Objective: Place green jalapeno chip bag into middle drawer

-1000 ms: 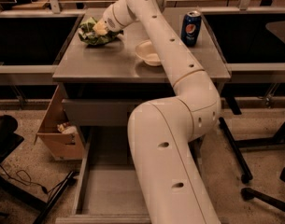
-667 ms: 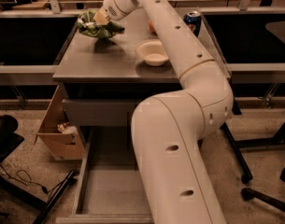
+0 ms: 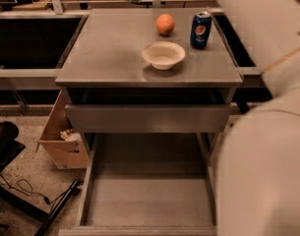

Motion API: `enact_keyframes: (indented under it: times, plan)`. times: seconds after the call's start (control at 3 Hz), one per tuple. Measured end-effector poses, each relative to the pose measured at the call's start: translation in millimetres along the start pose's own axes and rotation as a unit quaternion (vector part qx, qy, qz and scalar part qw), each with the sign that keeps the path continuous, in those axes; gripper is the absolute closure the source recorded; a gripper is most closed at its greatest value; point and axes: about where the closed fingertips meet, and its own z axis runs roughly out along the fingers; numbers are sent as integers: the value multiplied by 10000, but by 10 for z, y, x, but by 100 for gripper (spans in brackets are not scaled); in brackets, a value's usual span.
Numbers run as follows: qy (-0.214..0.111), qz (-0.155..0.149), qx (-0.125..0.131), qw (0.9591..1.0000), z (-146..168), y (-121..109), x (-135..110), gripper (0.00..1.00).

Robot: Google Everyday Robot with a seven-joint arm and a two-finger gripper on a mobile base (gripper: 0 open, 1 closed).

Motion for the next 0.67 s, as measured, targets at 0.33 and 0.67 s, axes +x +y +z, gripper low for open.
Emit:
enact_keyframes:
  times: [0.33, 0.67]
  plan:
    - [-581, 316, 882, 9939, -1101, -220, -389, 100]
    - [-1101, 768, 1151, 9842, -2102, 173, -808, 100]
